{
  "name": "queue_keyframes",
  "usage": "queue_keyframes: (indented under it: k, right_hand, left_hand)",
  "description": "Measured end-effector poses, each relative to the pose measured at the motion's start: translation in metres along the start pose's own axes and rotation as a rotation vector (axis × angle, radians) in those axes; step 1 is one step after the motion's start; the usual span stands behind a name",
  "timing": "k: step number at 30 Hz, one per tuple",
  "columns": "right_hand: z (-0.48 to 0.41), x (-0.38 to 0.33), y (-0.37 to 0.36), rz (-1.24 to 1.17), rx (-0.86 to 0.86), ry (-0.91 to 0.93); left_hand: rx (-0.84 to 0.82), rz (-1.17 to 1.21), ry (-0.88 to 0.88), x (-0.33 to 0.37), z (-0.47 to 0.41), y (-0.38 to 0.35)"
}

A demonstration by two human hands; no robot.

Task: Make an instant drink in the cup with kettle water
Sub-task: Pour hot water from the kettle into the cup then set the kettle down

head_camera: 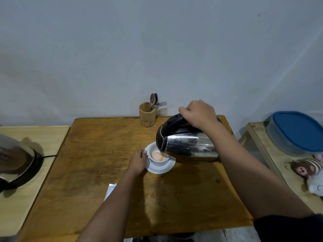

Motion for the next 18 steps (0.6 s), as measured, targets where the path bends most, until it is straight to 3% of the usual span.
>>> queue_keyframes:
  k: [18]
  right_hand:
    - [-0.009, -0.016, -0.003, 0.067, -0.025, 0.046]
  left_hand:
    - [-0.009, 0.014, -0.005, 0.002, 0.001, 0.0]
Point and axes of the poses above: each hand's wrist, its own z-axis away from the middle knuckle, its own y-axis out of the back of the hand, x = y × z, the point moved 9 cm from there along -z, towards the middle knuckle, and after that the axes turned 1 degree about -z, right-handed, at the moved point
